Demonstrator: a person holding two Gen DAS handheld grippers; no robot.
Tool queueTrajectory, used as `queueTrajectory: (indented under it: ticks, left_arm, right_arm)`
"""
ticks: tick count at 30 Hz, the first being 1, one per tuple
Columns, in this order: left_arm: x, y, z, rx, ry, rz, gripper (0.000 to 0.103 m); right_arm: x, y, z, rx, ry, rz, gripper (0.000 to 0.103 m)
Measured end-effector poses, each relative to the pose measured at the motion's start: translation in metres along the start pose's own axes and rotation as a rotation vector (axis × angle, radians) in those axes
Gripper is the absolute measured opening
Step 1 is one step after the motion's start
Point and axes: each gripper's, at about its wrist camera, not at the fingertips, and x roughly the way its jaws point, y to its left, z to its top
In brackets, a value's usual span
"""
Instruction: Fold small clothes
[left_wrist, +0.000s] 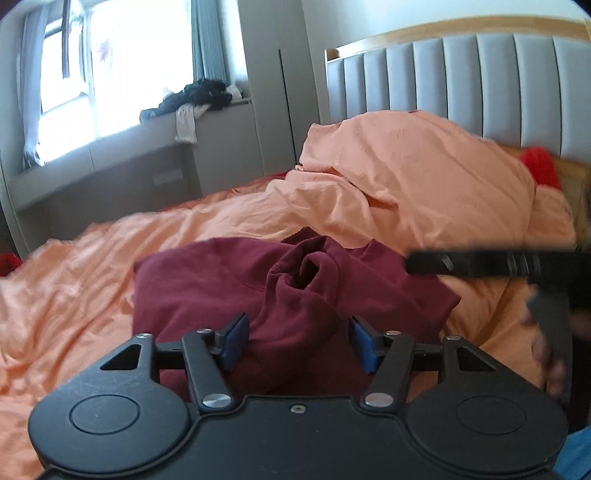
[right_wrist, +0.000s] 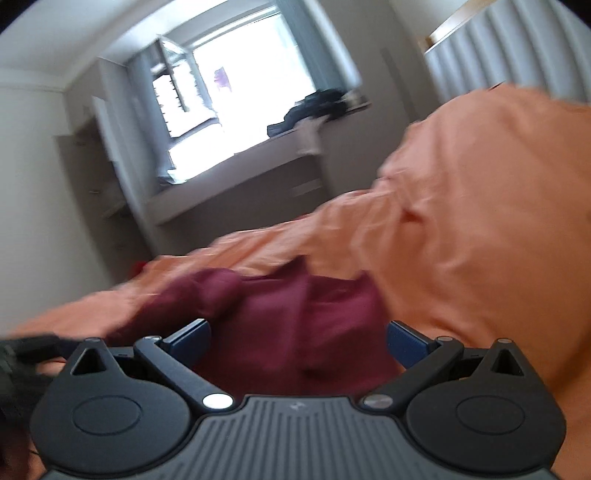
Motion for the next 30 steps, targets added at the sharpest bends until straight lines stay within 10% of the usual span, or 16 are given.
queueTrajectory:
  ticks: [7, 10, 19, 27, 30]
  left_arm:
    - [-0.002, -0.012, -0.003, 0.052, 0.000, 0.057, 0.032]
    - [-0.001, -0.009, -0.005, 0.016, 0.014, 0.046, 0.023]
    - [-0.002, -0.013, -0.009, 0.024, 0.024, 0.066, 0.018]
    - [-0.002, -0.019, -0.010, 0.011, 0.018, 0.085, 0.016]
    - [-0.005, -0.021, -0.007, 0.011, -0.017, 0.089, 0.015]
  right_arm:
    - [0.057, 0.007, 0.028, 0.020, 0.095, 0.168, 0.101]
    - [0.080, 0.006, 0.032, 0.055, 0.124, 0.174, 0.081]
    - [0.124, -0.012, 0.040, 0.284, 0.199, 0.257, 0.075]
    - [0.135, 0.016, 0.041, 0.083, 0.242, 0.164, 0.009]
    - [0.120, 0.024, 0.050, 0.026, 0.163, 0.179, 0.006]
